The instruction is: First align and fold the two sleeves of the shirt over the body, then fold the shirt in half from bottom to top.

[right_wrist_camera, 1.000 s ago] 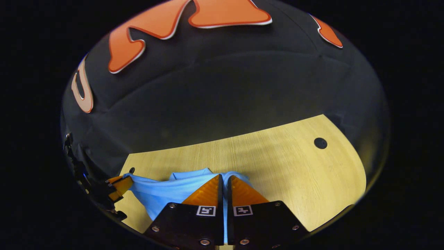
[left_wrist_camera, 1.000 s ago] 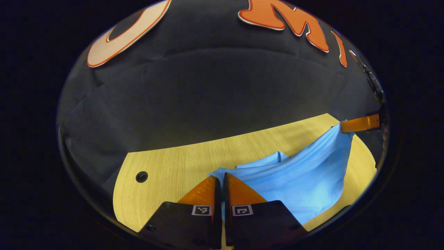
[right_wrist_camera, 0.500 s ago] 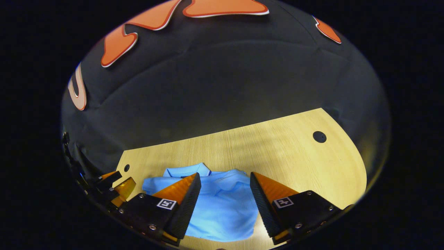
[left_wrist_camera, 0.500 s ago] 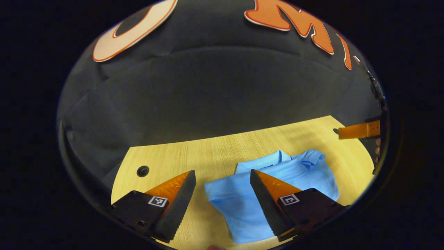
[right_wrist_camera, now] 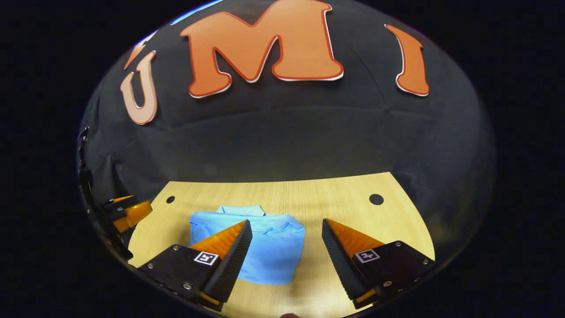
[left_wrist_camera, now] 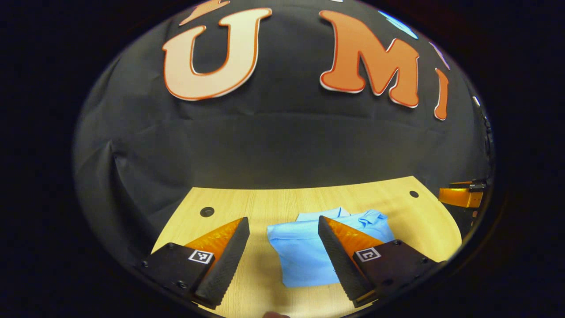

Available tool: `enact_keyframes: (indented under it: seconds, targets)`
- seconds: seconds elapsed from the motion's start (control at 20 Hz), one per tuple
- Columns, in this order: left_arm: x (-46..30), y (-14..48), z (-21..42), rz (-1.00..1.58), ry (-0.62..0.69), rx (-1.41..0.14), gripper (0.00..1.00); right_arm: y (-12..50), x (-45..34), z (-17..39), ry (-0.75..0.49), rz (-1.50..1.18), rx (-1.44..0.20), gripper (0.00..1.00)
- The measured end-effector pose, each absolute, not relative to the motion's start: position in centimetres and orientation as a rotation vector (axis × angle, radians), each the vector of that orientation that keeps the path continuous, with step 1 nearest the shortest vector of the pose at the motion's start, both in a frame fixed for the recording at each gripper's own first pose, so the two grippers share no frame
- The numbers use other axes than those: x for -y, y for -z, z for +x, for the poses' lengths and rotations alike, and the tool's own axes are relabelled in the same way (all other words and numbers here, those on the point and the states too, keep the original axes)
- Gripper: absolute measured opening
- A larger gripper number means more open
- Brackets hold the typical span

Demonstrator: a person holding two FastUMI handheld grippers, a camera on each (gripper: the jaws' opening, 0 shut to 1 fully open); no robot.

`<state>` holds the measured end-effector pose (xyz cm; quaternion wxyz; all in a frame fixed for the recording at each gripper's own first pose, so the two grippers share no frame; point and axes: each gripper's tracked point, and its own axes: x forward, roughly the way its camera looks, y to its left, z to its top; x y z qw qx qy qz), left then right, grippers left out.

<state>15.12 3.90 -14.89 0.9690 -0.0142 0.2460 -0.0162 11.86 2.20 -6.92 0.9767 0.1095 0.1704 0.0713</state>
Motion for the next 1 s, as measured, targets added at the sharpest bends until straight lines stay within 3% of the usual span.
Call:
enact_keyframes:
  seconds: [0.7,1.0]
  targets:
    - [-1.4,1.0,-1.9,-0.014,-0.087,-0.162,1.0,1.1,0.7,-2.9,-0.203,0.068,-0.007,0.96]
    - [0.2,-1.9,-6.4,0.052,-0.11,-0.041,1.0,1.0,-0.1,-6.6,-0.232,-0.022,0.034,0.96]
